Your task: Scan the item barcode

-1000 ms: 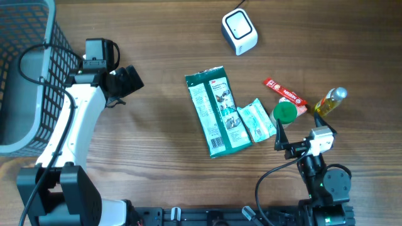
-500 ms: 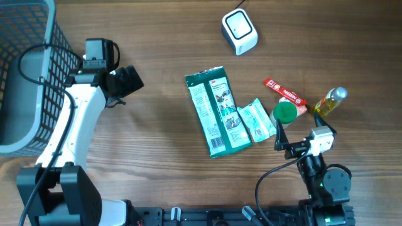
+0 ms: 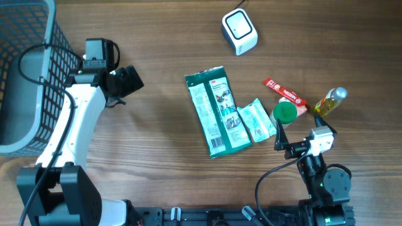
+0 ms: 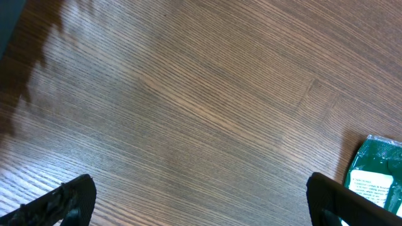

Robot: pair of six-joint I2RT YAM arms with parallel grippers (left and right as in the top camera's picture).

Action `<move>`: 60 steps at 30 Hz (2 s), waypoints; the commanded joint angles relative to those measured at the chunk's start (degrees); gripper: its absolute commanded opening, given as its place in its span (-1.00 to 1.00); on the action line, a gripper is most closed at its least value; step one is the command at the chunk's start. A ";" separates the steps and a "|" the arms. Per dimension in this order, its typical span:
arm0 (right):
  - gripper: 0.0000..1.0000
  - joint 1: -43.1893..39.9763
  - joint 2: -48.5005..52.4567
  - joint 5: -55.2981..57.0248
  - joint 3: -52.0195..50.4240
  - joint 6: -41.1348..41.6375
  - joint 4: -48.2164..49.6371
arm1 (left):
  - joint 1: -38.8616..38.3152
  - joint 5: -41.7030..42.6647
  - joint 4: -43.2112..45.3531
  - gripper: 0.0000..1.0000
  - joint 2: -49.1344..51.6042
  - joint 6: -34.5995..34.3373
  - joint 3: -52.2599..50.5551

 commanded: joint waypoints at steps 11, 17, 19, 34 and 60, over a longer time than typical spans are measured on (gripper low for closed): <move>0.99 -0.28 -0.61 0.94 -0.07 -1.05 0.09 | 0.20 -0.33 0.13 1.00 0.31 1.09 -0.09; 1.00 -0.28 -0.61 0.94 -0.07 -1.07 0.07 | 0.04 -0.33 0.11 1.00 -6.78 1.09 -0.09; 0.99 -0.28 -0.61 0.94 -0.07 -1.05 0.09 | 0.04 -0.33 0.11 1.00 -12.24 1.11 -0.09; 1.00 -0.28 -0.61 0.94 -0.07 -1.05 0.09 | 0.04 -0.35 -1.20 1.00 -47.54 1.11 -0.15; 0.99 -0.28 -0.61 0.94 -0.07 -1.05 0.09 | -5.60 0.13 34.47 1.00 -89.90 1.27 -37.64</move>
